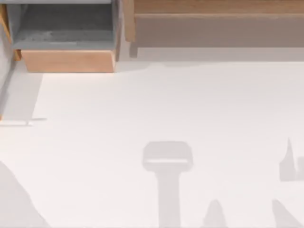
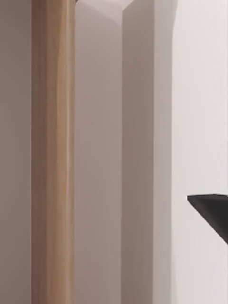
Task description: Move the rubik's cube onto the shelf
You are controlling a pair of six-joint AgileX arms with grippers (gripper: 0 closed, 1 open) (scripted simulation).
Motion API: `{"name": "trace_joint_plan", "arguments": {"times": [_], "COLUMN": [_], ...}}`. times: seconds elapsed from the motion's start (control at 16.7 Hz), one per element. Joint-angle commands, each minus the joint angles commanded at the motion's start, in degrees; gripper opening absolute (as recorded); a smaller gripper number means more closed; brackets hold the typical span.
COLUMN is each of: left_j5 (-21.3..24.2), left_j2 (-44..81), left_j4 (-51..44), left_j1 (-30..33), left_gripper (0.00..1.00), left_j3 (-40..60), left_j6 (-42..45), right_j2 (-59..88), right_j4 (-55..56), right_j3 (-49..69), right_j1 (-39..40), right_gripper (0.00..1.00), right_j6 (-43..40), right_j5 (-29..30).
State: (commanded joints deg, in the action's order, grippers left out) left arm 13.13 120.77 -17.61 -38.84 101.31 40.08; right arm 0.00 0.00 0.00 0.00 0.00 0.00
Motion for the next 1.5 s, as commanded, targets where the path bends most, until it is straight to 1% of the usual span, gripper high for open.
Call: {"name": "trace_joint_plan", "arguments": {"times": [0.24, 0.42, 0.6, 0.72, 0.9, 1.26, 1.5], "left_j5": [-4.7, -7.5, -9.5, -10.4, -11.0, -10.9, -10.9], "left_j2": [5.4, 9.8, 13.8, 15.9, 17.4, 17.5, 20.7], "left_j4": [-23.6, -38.3, -49.6, -54.8, -58.3, -58.0, -51.9], "left_j1": [7.5, 12.6, 16.7, 18.6, 19.8, 19.6, 19.8], "left_gripper": [1.0, 1.0, 1.0, 1.0, 1.0, 1.0, 1.0], "left_j3": [14.6, 23.3, 29.6, 32.4, 34.1, 33.8, 31.7], "left_j6": [-12.2, -20.0, -26.0, -28.8, -30.7, -30.6, -30.7], "right_j2": [0.0, 0.0, 0.0, 0.0, 0.0, 0.0, 0.0], "right_j4": [0.0, 0.0, 0.0, 0.0, 0.0, 0.0, 0.0], "right_j3": [0.0, 0.0, 0.0, 0.0, 0.0, 0.0, 0.0], "right_j1": [0.0, 0.0, 0.0, 0.0, 0.0, 0.0, 0.0], "right_gripper": [1.0, 1.0, 1.0, 1.0, 1.0, 1.0, 1.0], "right_j6": [0.0, 0.0, 0.0, 0.0, 0.0, 0.0, 0.0], "right_j5": [0.0, 0.0, 0.0, 0.0, 0.0, 0.0, 0.0]}}
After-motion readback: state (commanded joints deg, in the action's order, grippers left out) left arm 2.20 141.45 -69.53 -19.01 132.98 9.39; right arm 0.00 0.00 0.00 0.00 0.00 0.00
